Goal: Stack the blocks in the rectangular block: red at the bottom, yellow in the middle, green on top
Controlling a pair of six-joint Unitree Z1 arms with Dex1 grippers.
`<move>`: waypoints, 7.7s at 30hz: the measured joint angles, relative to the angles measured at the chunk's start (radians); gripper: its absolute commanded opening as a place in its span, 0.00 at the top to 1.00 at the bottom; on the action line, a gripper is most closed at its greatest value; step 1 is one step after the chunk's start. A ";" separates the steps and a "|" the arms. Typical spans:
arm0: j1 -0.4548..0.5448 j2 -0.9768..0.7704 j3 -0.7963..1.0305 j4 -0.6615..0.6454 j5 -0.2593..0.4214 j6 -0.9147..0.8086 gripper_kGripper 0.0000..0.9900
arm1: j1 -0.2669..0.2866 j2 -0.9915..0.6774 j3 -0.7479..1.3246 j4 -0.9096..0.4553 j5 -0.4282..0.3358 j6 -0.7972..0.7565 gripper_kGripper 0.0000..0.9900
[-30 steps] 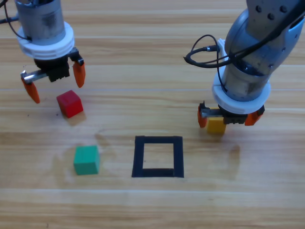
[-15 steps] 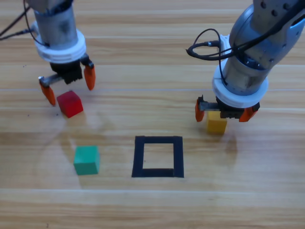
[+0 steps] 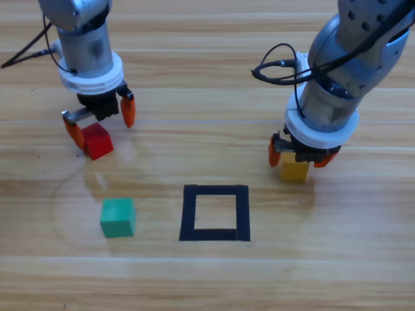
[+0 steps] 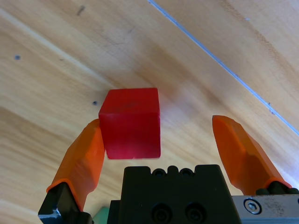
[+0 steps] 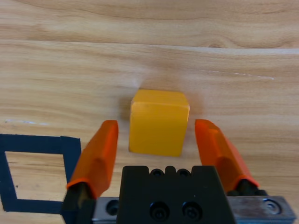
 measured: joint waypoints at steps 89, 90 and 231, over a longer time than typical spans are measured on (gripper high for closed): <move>-0.515 0.030 -0.039 0.026 -0.034 0.127 1.00 | 0.043 -0.393 0.244 0.035 0.032 -0.085 0.84; -0.516 0.030 -0.019 0.015 -0.034 0.127 1.00 | 0.043 -0.393 0.244 0.035 0.032 -0.087 0.84; -0.299 -0.668 0.694 -0.348 0.057 0.349 0.02 | 0.277 0.133 -0.407 0.340 -0.049 0.215 0.00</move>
